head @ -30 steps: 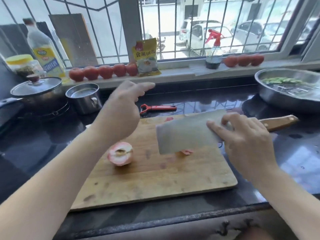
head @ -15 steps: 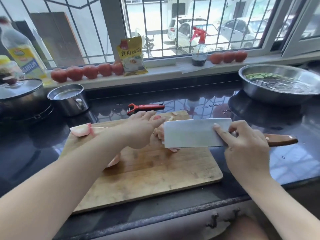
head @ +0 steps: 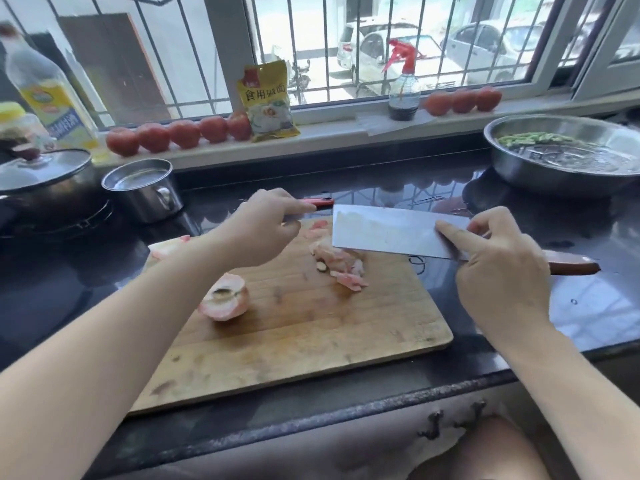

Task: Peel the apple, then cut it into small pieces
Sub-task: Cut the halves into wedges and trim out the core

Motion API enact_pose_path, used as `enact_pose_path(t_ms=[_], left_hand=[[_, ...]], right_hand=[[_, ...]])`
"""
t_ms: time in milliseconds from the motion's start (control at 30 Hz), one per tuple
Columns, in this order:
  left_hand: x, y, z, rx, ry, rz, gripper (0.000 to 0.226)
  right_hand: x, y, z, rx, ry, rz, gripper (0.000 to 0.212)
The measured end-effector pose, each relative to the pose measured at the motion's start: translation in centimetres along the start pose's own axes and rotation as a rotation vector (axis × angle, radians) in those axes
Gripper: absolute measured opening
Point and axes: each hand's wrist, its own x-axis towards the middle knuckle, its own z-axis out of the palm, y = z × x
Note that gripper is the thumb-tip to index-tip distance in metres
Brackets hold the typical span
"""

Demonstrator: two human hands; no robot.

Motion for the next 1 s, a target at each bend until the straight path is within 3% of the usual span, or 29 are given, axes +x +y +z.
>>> enact_pose_path(t_ms=[100,167,333,400,467,600,733,867,1000], left_hand=[[-3.9,-3.1,-2.0,-0.134,0.078,-0.16,0.029],[-6.7,-5.6,-2.7,-0.213,0.046,-0.294,0.02],[-11.6,-8.5,-0.6,-0.37,-0.098,-0.424,0.042],[-12.3,-8.4,0.6,-0.414,-0.037,-0.4,0.045],[-12.7,-7.9,1.6,-0.455,0.045,-0.366,0.039],[-12.9,-6.5,3.2,-0.455,0.091,-0.313,0.034],[-12.0,-5.6,4.0,-0.634,-0.018,-0.318,0.049],[-10.7,-4.2,4.4,-0.746,0.162,-0.468,0.025],[-11.3,-3.7,5.8,-0.686,0.326,-0.466,0.016]], right_hand=[[0.7,-1.5,-0.2,0.149,-0.1,0.006,0.03],[1.1,-3.1,-0.6,0.263,-0.162,0.015,0.019],[2.1,-9.0,-1.4,0.596,-0.538,0.197,0.014],[1.7,-11.0,-1.1,0.782,-0.671,0.308,0.015],[0.8,-11.7,-0.4,0.853,-0.708,0.393,0.019],[-0.7,-12.2,0.1,0.891,-0.633,0.528,0.02],[-0.5,-12.1,-0.9,0.783,-0.636,0.372,0.021],[-0.4,-12.7,-2.6,0.429,-0.758,0.105,0.028],[-0.6,-13.6,-3.1,0.28,-0.773,0.037,0.03]])
